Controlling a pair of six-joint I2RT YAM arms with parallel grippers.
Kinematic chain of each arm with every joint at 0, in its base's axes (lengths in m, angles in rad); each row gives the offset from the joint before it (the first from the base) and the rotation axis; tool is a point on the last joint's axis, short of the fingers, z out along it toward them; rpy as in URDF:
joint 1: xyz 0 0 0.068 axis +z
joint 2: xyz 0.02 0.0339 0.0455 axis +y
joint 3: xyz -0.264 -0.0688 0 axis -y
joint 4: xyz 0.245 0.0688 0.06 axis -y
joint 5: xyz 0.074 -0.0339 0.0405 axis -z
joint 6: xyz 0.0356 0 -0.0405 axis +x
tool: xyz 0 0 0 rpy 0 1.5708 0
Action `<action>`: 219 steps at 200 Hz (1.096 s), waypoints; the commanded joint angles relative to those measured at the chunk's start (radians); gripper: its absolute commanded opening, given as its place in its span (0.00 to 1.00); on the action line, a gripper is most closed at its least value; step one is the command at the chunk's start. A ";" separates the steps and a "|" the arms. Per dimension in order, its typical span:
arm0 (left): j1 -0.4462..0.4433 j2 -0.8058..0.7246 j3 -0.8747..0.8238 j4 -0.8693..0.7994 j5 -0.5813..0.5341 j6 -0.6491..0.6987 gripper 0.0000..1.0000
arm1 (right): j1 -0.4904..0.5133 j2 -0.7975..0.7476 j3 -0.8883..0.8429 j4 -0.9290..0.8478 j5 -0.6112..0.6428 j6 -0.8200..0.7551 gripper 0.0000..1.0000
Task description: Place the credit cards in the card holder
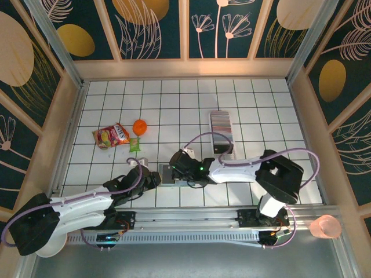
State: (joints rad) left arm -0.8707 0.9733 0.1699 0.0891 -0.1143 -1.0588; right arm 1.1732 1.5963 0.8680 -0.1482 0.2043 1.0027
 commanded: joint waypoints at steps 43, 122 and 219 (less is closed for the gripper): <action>-0.002 0.040 0.066 -0.009 0.022 0.025 0.34 | -0.016 -0.150 -0.053 -0.211 0.185 0.007 0.43; -0.001 0.079 0.073 0.002 0.056 0.028 0.36 | -0.024 -0.033 0.012 -0.223 0.159 -0.057 0.51; -0.003 0.104 0.076 0.006 0.064 0.032 0.36 | -0.029 -0.060 -0.010 -0.302 0.209 -0.018 0.20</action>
State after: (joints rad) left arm -0.8707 1.0645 0.2268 0.0864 -0.0605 -1.0401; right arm 1.1515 1.5661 0.8642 -0.4004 0.3622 0.9558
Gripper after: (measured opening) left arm 0.362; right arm 0.214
